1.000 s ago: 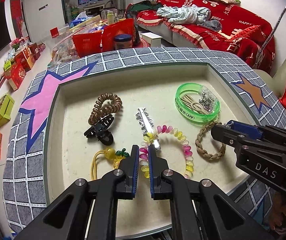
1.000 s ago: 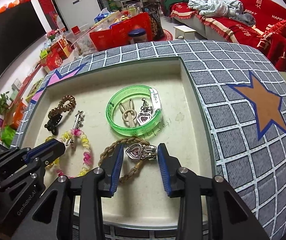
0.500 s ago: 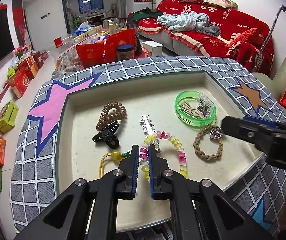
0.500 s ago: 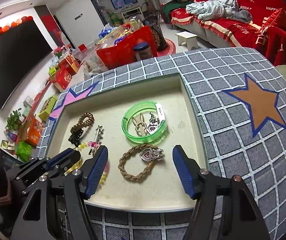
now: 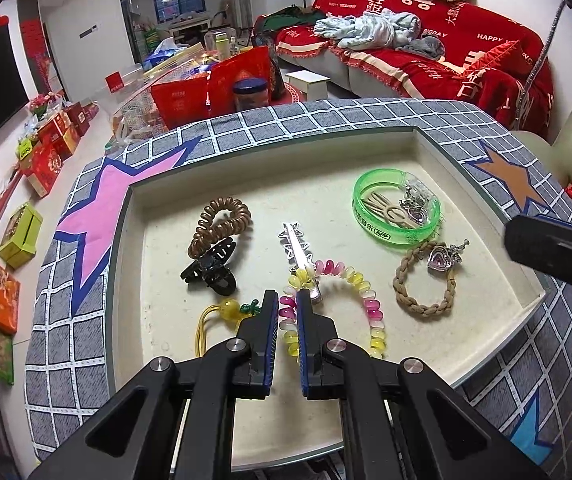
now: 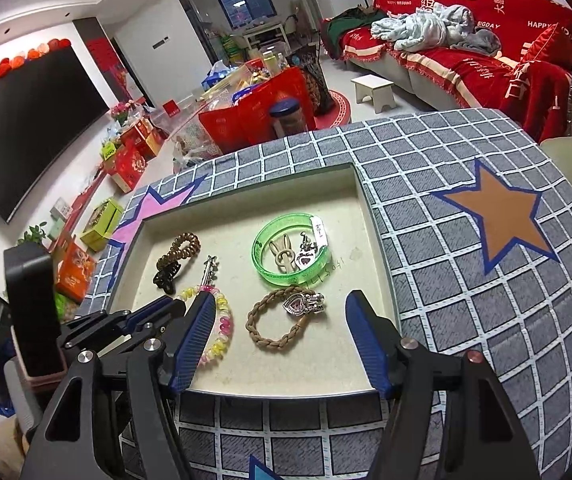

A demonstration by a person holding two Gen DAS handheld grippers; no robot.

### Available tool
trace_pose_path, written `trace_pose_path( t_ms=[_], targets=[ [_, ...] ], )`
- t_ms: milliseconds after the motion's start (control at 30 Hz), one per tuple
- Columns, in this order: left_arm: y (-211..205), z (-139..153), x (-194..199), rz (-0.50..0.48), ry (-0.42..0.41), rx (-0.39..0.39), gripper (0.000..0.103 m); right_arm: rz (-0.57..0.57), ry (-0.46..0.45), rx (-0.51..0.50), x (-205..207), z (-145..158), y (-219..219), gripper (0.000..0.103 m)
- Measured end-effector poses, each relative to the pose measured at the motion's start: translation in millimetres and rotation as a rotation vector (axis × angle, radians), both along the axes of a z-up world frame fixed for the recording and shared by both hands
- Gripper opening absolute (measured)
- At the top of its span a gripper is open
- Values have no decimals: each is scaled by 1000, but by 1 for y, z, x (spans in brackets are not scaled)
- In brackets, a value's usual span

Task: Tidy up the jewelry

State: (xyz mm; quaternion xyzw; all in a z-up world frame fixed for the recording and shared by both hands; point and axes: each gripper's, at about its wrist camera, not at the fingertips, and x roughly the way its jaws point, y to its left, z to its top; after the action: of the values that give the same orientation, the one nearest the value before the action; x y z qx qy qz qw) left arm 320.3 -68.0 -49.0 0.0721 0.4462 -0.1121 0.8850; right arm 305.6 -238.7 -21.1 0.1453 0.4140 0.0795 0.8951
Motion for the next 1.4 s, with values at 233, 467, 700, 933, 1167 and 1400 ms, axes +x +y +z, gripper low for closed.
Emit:
trace_pose_path(
  t_ms=[233,467,700,933,1167,1400],
  targets=[
    [3,3,2,18,-6,-28,26,-18,-10,5,-6,5,-7,71],
    [5,7,1,15,-20,-36,27,-39,-19,8,-11,7,-15,71],
    [10,10,1,55,-39,-31,103,-47,-16,6,-14,6,-17,71],
    [9,23,-4,52,-135,7,103,-43,-10,8,-17,4,-15,71],
    [24,19,-24,96,-125,-1,103,-25,-14,-19,-27,5,-5,80],
    [38,22,-55,123,-133,-12,103,1,-20,-84,-39,2,11,83]
  ],
)
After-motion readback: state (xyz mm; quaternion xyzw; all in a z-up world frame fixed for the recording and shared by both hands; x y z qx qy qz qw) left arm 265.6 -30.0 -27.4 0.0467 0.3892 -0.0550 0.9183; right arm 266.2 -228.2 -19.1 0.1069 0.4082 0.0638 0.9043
